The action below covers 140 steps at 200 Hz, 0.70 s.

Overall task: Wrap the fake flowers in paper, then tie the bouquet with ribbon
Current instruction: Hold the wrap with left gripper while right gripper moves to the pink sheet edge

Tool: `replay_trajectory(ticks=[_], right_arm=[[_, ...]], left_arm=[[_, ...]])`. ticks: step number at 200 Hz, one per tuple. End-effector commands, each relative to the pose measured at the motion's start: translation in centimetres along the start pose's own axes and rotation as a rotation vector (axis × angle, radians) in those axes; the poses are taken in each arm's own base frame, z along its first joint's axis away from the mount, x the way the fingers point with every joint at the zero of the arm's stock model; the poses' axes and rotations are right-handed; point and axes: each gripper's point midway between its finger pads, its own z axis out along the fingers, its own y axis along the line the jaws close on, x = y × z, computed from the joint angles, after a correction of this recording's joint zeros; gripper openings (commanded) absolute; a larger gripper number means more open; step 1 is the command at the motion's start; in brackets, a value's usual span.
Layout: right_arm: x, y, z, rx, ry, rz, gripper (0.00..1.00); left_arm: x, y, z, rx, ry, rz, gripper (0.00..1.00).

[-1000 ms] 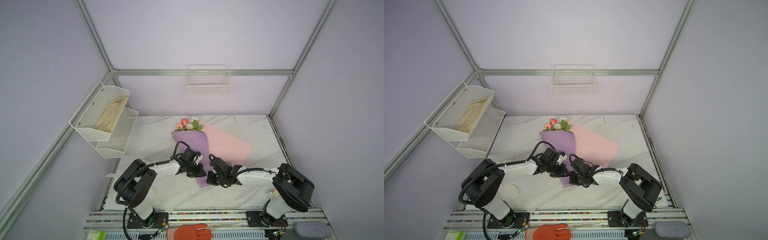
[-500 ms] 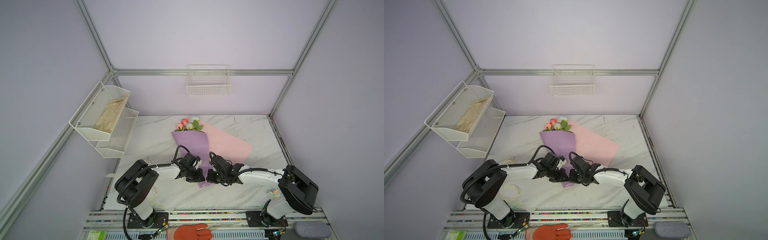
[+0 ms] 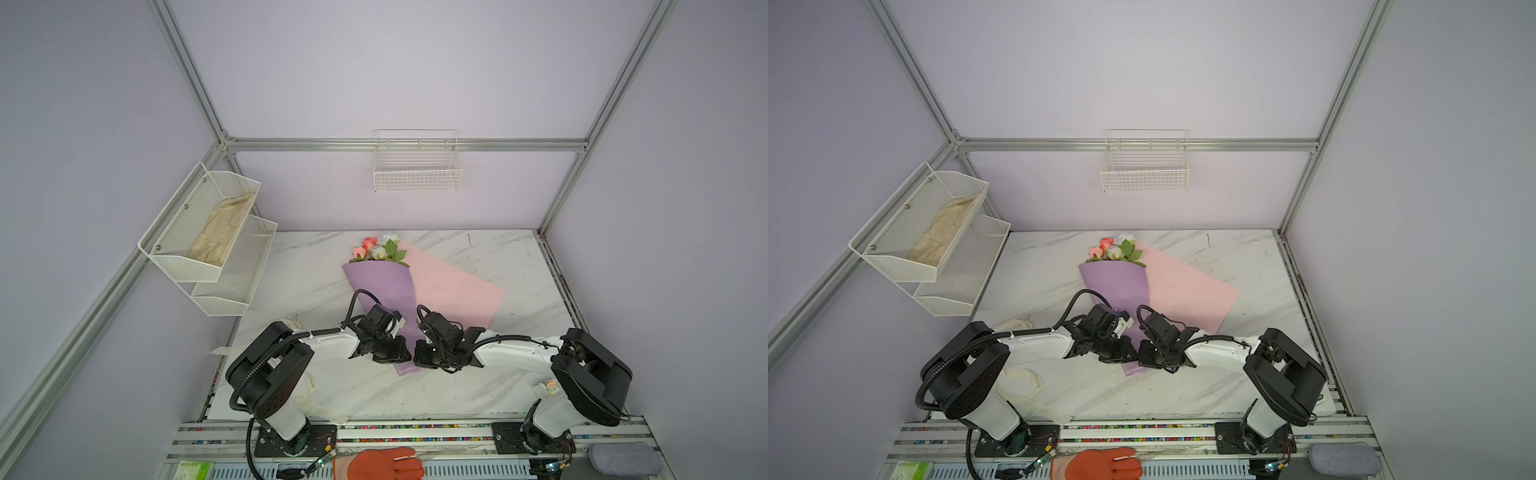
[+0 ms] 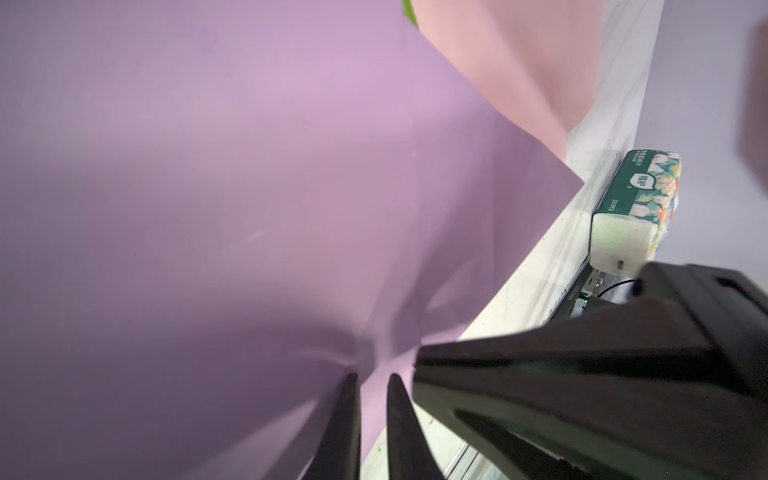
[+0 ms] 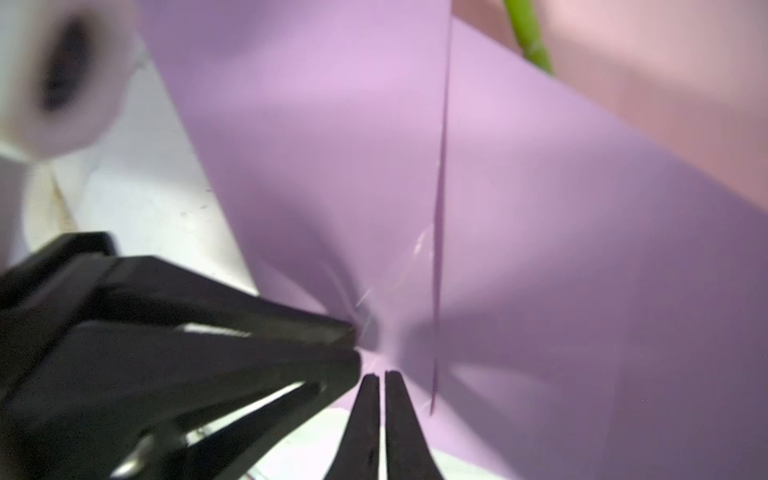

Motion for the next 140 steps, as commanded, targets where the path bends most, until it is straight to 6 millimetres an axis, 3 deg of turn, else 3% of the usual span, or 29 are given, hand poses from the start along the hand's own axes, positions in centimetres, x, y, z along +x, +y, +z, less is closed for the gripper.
replay_trajectory(ticks=[1, 57, 100, 123, 140], right_arm=[[-2.7, -2.4, -2.5, 0.021, -0.094, 0.099, 0.12], [-7.5, -10.8, -8.1, 0.045, -0.261, 0.246, 0.17], [-8.3, -16.0, -9.0, 0.129, -0.286, 0.317, 0.22], [-8.9, -17.5, -9.6, 0.150, -0.307, 0.329, 0.23], [-9.4, -18.4, -10.1, 0.159, -0.320, 0.342, 0.29]], left_arm=[[-1.5, -2.5, -1.0, 0.054, -0.045, 0.083, 0.16], [-1.7, -5.6, 0.8, 0.130, 0.035, 0.152, 0.17], [-1.4, -6.4, 2.8, 0.123, 0.078, 0.166, 0.17], [-1.6, -6.4, 3.3, 0.121, 0.084, 0.167, 0.17], [-1.9, -6.9, 3.3, 0.129, 0.078, 0.175, 0.17]])
